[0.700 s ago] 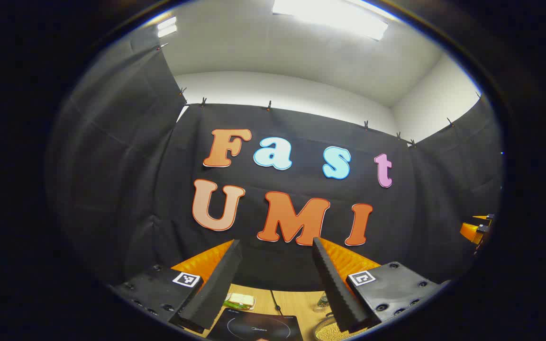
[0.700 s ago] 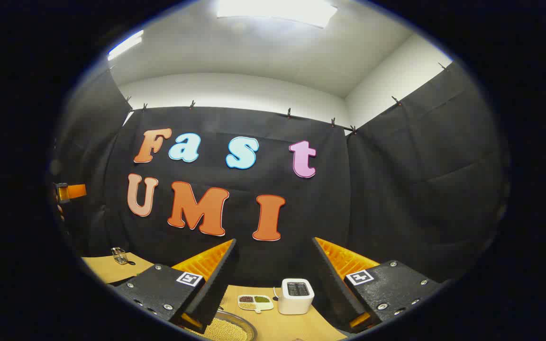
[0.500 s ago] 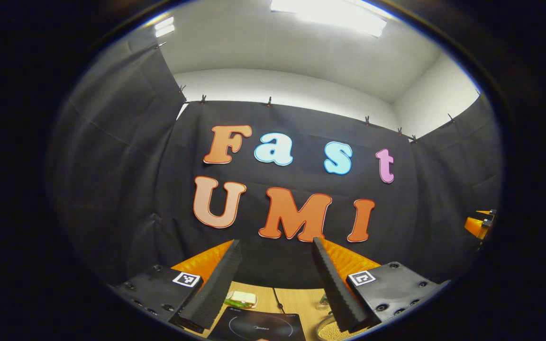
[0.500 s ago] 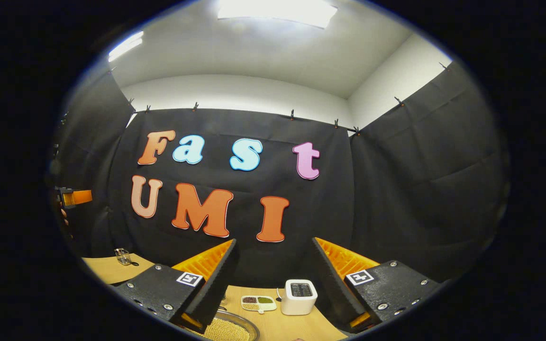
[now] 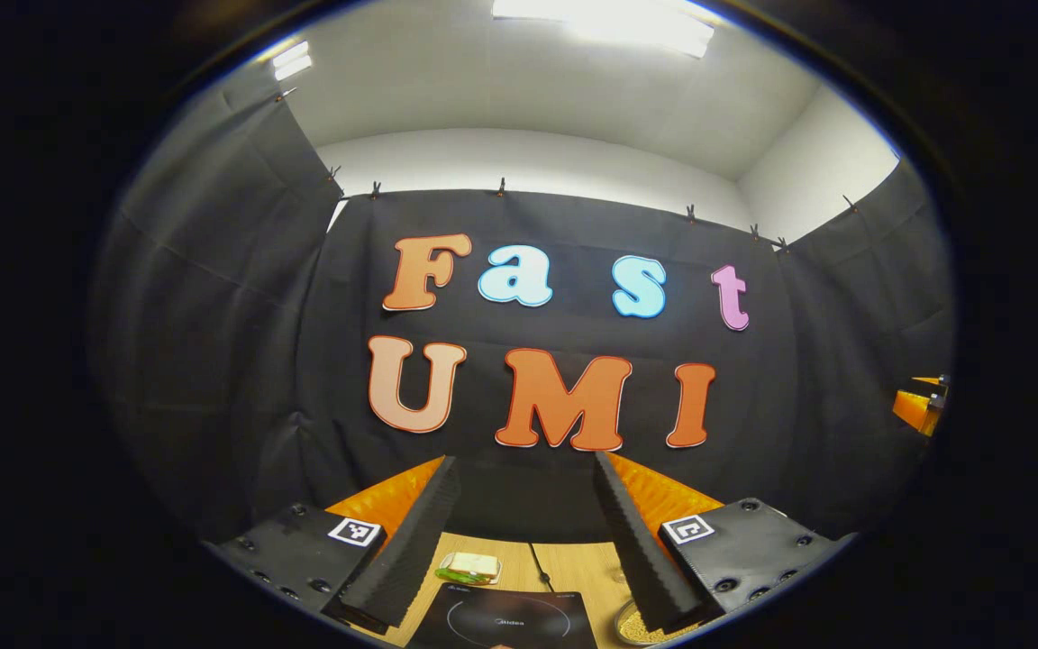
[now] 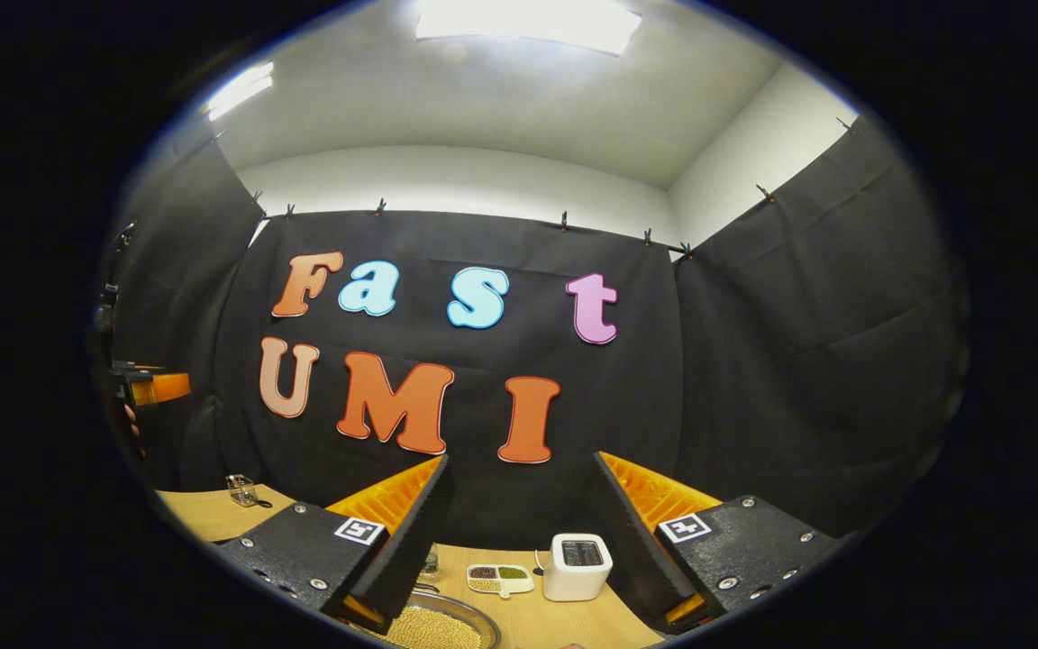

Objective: First push the handle of the pot to place it horizontally, then grasp the pot with both hands and set it on the induction cooktop.

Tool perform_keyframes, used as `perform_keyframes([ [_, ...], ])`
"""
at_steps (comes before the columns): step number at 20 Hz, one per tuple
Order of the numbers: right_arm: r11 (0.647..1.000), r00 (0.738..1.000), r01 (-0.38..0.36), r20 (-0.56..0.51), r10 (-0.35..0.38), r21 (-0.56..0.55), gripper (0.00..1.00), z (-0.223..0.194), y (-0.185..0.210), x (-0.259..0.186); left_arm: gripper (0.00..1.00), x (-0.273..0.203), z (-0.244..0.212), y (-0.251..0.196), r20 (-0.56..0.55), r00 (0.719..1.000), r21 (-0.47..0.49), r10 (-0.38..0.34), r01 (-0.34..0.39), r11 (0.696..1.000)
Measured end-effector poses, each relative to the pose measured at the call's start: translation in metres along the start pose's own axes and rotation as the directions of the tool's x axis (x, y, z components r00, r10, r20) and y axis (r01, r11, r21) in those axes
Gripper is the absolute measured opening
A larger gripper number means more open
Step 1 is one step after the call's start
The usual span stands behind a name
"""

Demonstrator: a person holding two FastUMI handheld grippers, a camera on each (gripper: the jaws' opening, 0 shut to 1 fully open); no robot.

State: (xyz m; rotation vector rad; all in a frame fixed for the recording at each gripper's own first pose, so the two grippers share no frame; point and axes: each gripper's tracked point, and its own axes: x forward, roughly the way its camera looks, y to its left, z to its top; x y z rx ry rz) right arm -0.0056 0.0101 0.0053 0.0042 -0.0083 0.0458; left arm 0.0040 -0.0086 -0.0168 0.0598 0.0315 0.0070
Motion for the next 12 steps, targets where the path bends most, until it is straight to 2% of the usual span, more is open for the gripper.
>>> perform_keyframes([
  [12,0.999,0.997,-0.048,-0.06,0.049,0.018,0.97,-0.019,0.012,-0.001,0.96,-0.009,-0.005,-0.004,0.009,1.0,0.011,-0.001,0.001,1.0],
])
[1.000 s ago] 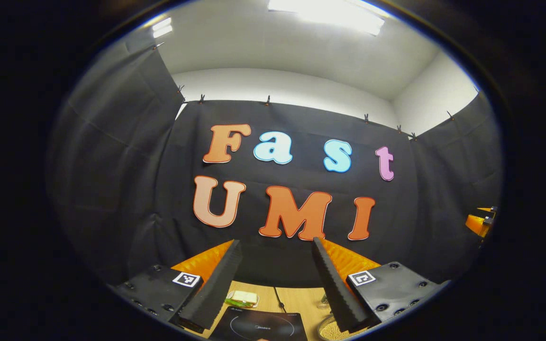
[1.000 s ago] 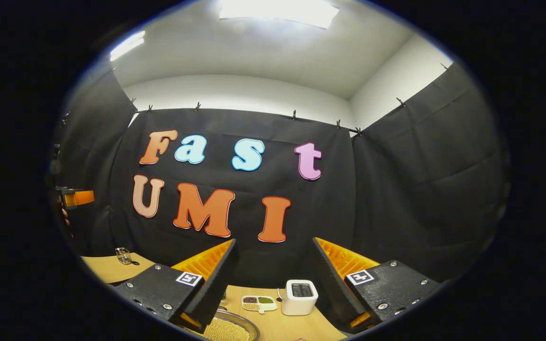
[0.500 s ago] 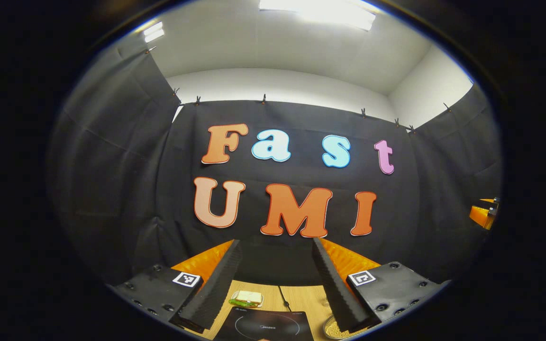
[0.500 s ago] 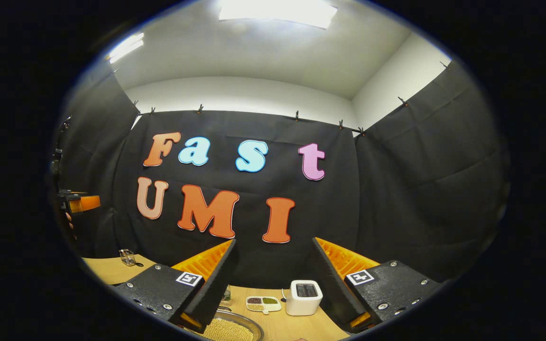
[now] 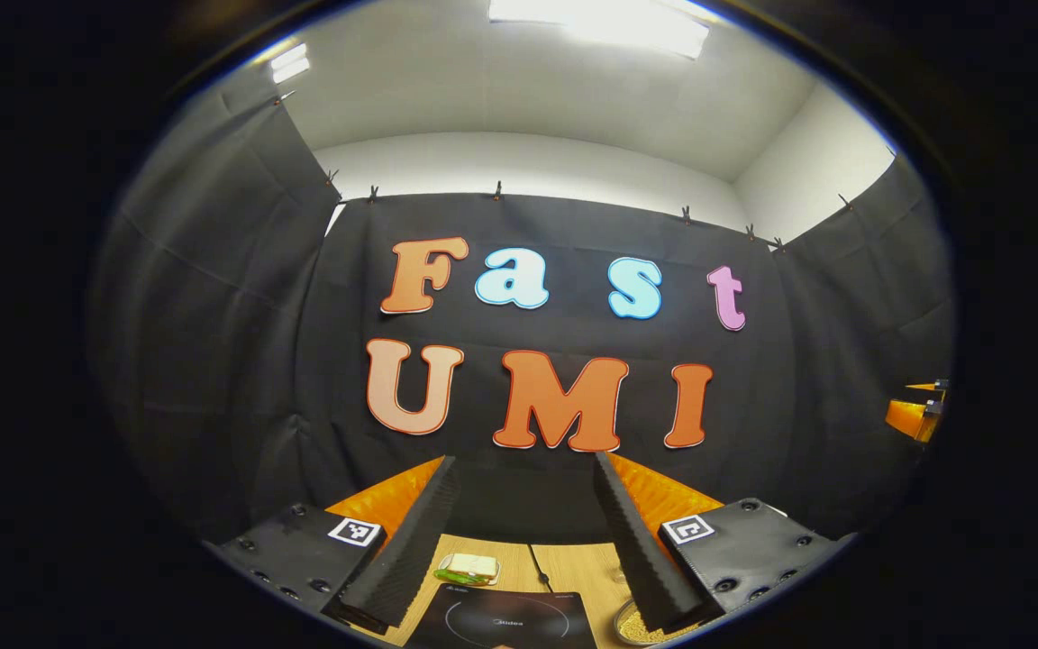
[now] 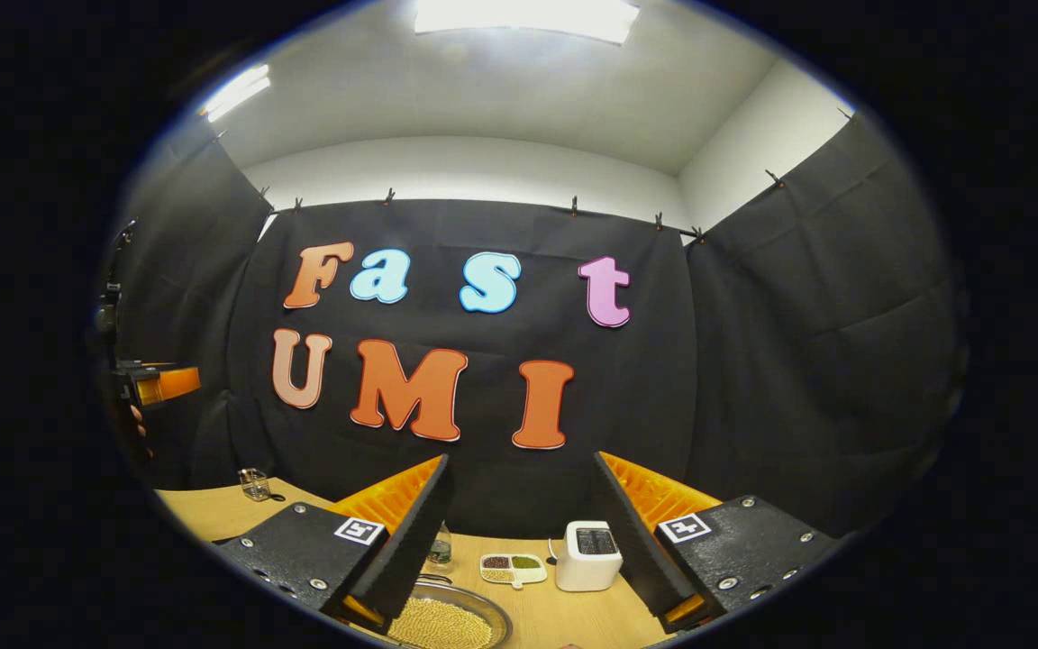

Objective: First push the handle of the pot to place it horizontally, then grasp the pot with both hands and set it on the induction cooktop.

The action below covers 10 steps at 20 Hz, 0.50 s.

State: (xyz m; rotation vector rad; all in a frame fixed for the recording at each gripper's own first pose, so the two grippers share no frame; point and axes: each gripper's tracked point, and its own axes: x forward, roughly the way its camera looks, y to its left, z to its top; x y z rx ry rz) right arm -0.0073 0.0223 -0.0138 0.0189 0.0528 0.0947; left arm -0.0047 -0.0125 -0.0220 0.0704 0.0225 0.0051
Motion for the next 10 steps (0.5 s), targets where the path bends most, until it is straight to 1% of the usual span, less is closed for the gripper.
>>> perform_keyframes([
  [1,1.0,1.0,-0.004,-0.009,0.004,0.003,0.97,-0.003,0.002,0.001,0.96,0.0,0.0,0.0,0.002,1.0,0.0,0.001,-0.001,1.0],
  [2,1.0,1.0,-0.012,-0.02,0.012,0.007,0.95,-0.008,0.004,0.001,0.96,-0.002,0.001,0.002,0.005,1.0,0.002,0.007,-0.007,1.0],
  [3,1.0,0.999,-0.019,-0.031,0.019,0.009,0.95,-0.013,0.006,0.002,0.99,-0.002,0.0,0.003,0.008,1.0,0.003,0.011,-0.011,1.0],
  [5,0.999,0.998,-0.034,-0.059,0.034,0.012,0.95,-0.024,0.01,0.002,0.96,-0.003,-0.001,0.003,0.006,1.0,0.005,0.014,-0.014,1.0],
  [6,0.999,0.997,-0.041,-0.072,0.041,0.011,0.95,-0.029,0.012,0.002,0.98,-0.005,-0.002,0.003,0.004,1.0,0.007,0.014,-0.014,1.0],
  [7,0.999,0.995,-0.047,-0.085,0.048,0.009,0.95,-0.034,0.015,0.002,0.96,-0.005,-0.003,0.004,0.003,1.0,0.01,0.016,-0.016,1.0],
  [9,0.998,0.992,-0.059,-0.113,0.06,0.006,0.94,-0.045,0.019,0.004,0.96,-0.005,-0.006,0.006,-0.002,1.0,0.015,0.025,-0.025,1.0],
  [10,0.998,0.989,-0.069,-0.131,0.07,0.008,0.94,-0.052,0.023,0.005,0.99,-0.005,-0.009,0.008,-0.011,0.999,0.017,0.033,-0.032,0.999],
])
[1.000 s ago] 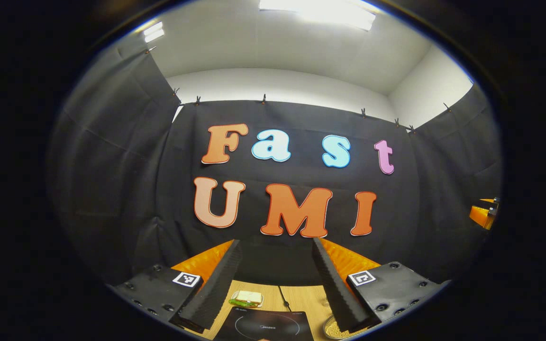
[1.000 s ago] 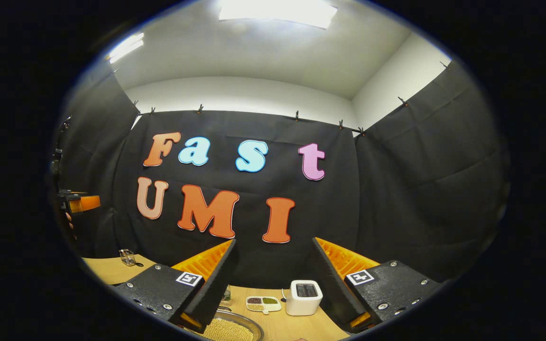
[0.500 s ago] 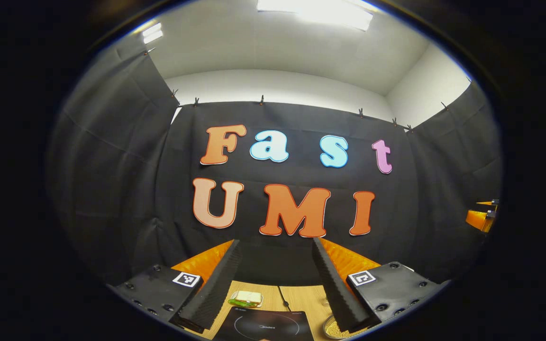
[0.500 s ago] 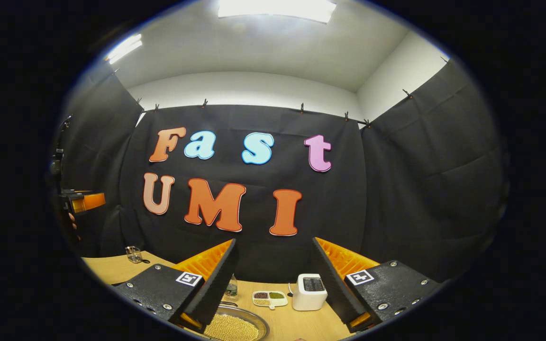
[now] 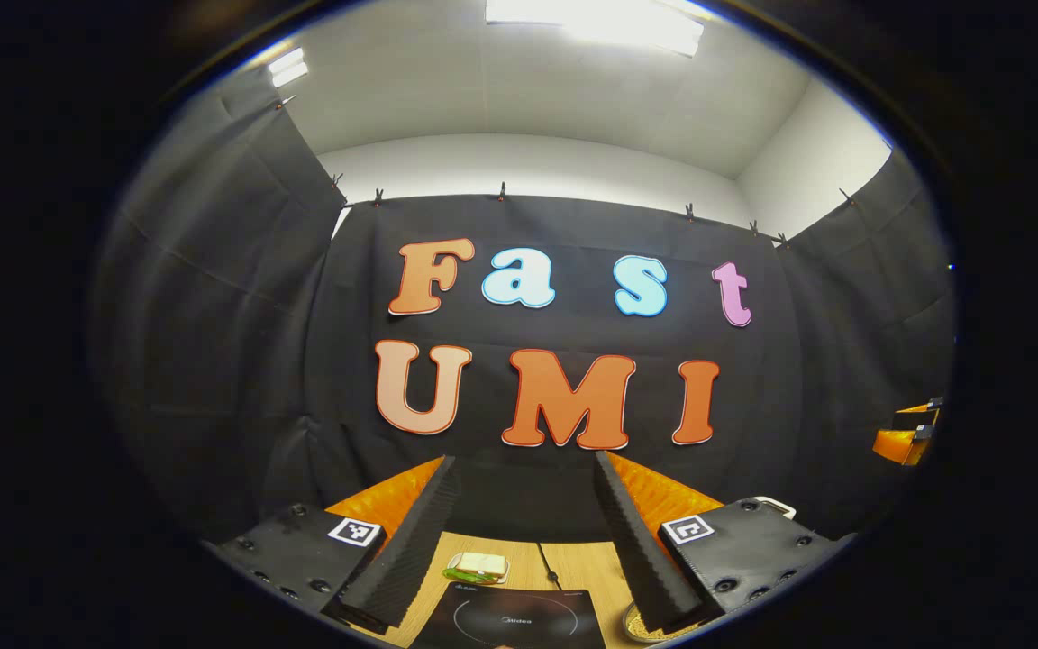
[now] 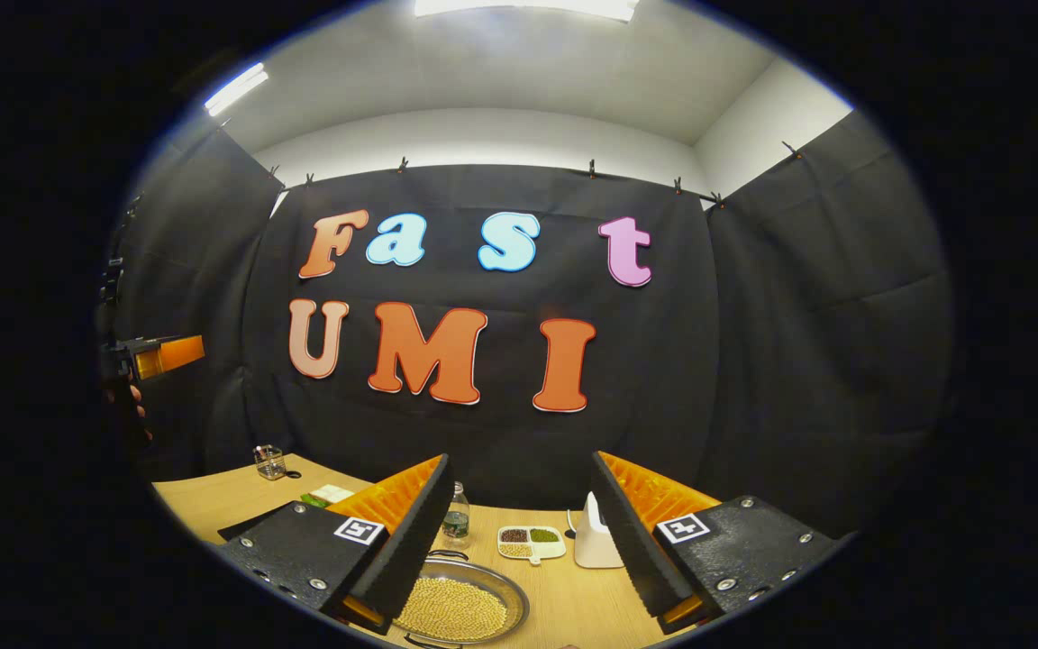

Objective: First push the handle of the pot to place it horizontally, then grasp the pot with both hands and set it on the induction cooktop.

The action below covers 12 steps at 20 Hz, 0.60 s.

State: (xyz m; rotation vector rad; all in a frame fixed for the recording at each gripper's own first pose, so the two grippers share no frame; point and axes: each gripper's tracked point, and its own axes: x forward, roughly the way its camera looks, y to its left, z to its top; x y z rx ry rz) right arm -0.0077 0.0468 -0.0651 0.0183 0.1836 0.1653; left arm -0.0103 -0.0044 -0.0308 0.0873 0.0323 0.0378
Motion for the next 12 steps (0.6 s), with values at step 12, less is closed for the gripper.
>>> perform_keyframes([
  [12,0.964,0.879,-0.258,-0.398,0.262,0.065,0.58,-0.138,0.079,-0.001,0.98,-0.002,-0.019,0.013,-0.017,0.999,0.035,0.034,-0.033,0.999],
])
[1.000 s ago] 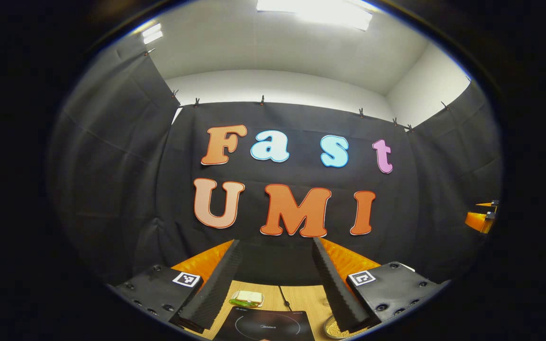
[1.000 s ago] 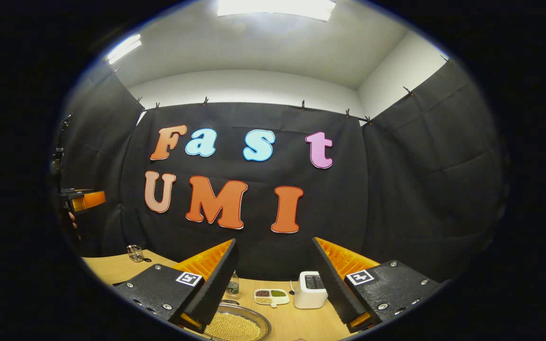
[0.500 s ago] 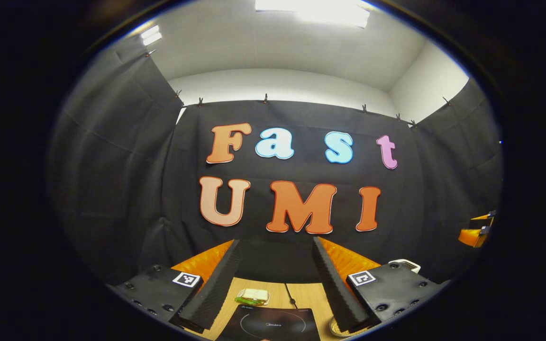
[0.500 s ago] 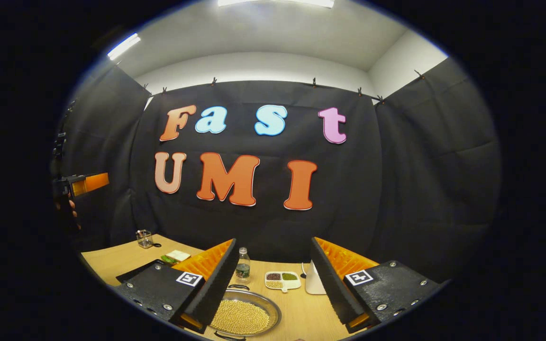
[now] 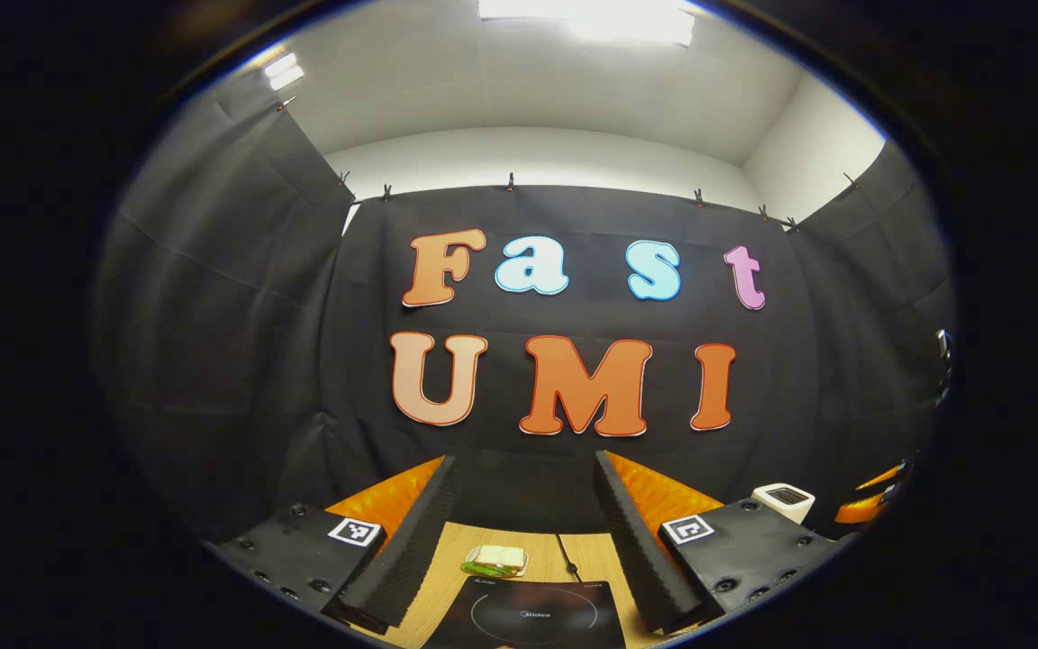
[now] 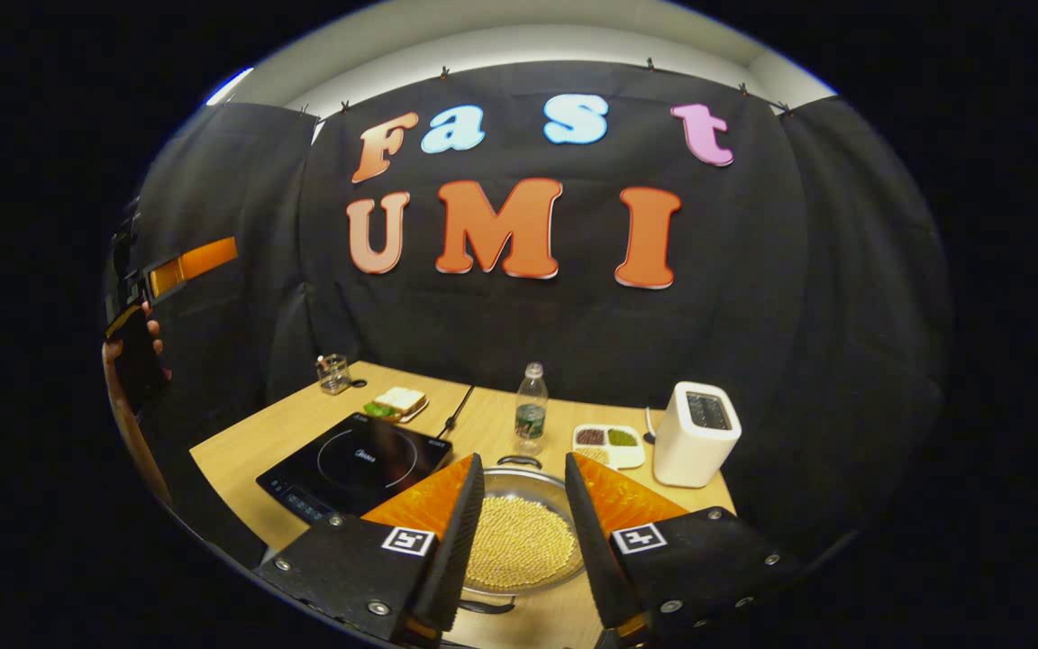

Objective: First push the handle of the pot to place it horizontally, then grasp the pot with both hands and set it on the induction cooktop.

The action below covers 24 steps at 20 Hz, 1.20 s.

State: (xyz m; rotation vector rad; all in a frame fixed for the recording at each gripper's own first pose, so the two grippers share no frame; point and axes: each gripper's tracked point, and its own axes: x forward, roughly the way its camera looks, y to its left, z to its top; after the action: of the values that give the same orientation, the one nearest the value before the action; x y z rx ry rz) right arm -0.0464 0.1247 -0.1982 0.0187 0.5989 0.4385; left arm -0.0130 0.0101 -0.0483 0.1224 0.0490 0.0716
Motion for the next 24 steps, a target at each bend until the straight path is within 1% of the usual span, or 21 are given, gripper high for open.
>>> perform_keyframes([
  [1,1.0,0.999,-0.019,-0.033,0.019,0.0,0.53,-0.011,0.006,0.005,0.96,0.001,-0.002,0.001,-0.002,1.0,0.001,0.001,-0.001,1.0],
  [2,0.999,0.997,-0.033,-0.066,0.034,0.002,0.42,-0.021,0.01,0.008,0.96,0.001,-0.004,0.002,-0.005,1.0,0.002,0.003,-0.003,1.0],
  [3,0.999,0.994,-0.049,-0.097,0.05,0.007,0.38,-0.03,0.015,0.012,0.96,0.002,-0.009,0.004,-0.011,1.0,0.0,0.005,-0.005,1.0],
  [4,0.997,0.989,-0.072,-0.13,0.073,0.014,0.3,-0.041,0.022,0.015,0.96,0.003,-0.012,0.007,-0.018,1.0,-0.004,0.008,-0.008,1.0],
  [5,0.995,0.982,-0.093,-0.164,0.096,0.025,0.27,-0.052,0.028,0.019,0.98,0.004,-0.017,0.009,-0.027,1.0,-0.009,0.01,-0.01,1.0],
  [6,0.992,0.971,-0.123,-0.201,0.129,0.042,0.22,-0.063,0.036,0.022,0.96,0.005,-0.023,0.01,-0.04,0.999,-0.017,0.008,-0.009,1.0],
  [8,0.98,0.94,-0.175,-0.279,0.196,0.096,0.12,-0.081,0.051,0.024,1.0,0.005,-0.034,0.012,-0.071,0.997,-0.035,0.002,-0.004,0.999],
  [9,0.976,0.929,-0.185,-0.304,0.212,0.118,0.1,-0.089,0.056,0.028,0.98,0.006,-0.039,0.016,-0.082,0.997,-0.037,0.007,-0.01,0.999],
  [10,0.971,0.914,-0.201,-0.331,0.234,0.132,0.06,-0.101,0.06,0.026,0.98,0.007,-0.044,0.021,-0.092,0.996,-0.037,0.016,-0.02,0.999],
  [11,0.964,0.897,-0.219,-0.356,0.26,0.153,0.05,-0.112,0.067,0.025,0.98,0.009,-0.048,0.023,-0.101,0.995,-0.037,0.022,-0.026,0.999],
  [12,0.961,0.882,-0.208,-0.39,0.264,0.18,0.05,-0.12,0.071,0.028,0.98,0.01,-0.051,0.024,-0.11,0.994,-0.038,0.024,-0.029,0.999],
  [13,0.955,0.859,-0.215,-0.426,0.285,0.205,0.04,-0.129,0.076,0.029,0.98,0.01,-0.055,0.024,-0.116,0.993,-0.038,0.026,-0.03,0.999],
  [16,0.938,0.813,-0.223,-0.48,0.33,0.267,0.01,-0.148,0.087,0.035,0.98,0.011,-0.062,0.025,-0.126,0.992,-0.032,0.026,-0.03,0.999],
  [19,0.904,0.737,-0.234,-0.54,0.406,0.359,0.0,-0.164,0.098,0.025,0.98,0.011,-0.071,0.025,-0.144,0.989,-0.025,0.022,-0.026,0.999],
  [21,0.905,0.712,-0.225,-0.573,0.405,0.361,0.0,-0.178,0.098,0.023,0.98,0.012,-0.076,0.025,-0.159,0.987,-0.03,0.018,-0.023,0.999],
  [22,0.9,0.695,-0.224,-0.586,0.417,0.375,0.0,-0.184,0.104,0.026,0.99,0.013,-0.079,0.026,-0.165,0.986,-0.03,0.019,-0.024,0.999],
  [23,0.895,0.682,-0.23,-0.593,0.428,0.382,0.0,-0.189,0.109,0.029,0.98,0.014,-0.082,0.027,-0.172,0.985,-0.029,0.022,-0.027,0.999],
  [24,0.896,0.677,-0.23,-0.599,0.427,0.379,0.0,-0.195,0.112,0.031,0.99,0.014,-0.084,0.029,-0.176,0.984,-0.029,0.024,-0.029,0.999],
])
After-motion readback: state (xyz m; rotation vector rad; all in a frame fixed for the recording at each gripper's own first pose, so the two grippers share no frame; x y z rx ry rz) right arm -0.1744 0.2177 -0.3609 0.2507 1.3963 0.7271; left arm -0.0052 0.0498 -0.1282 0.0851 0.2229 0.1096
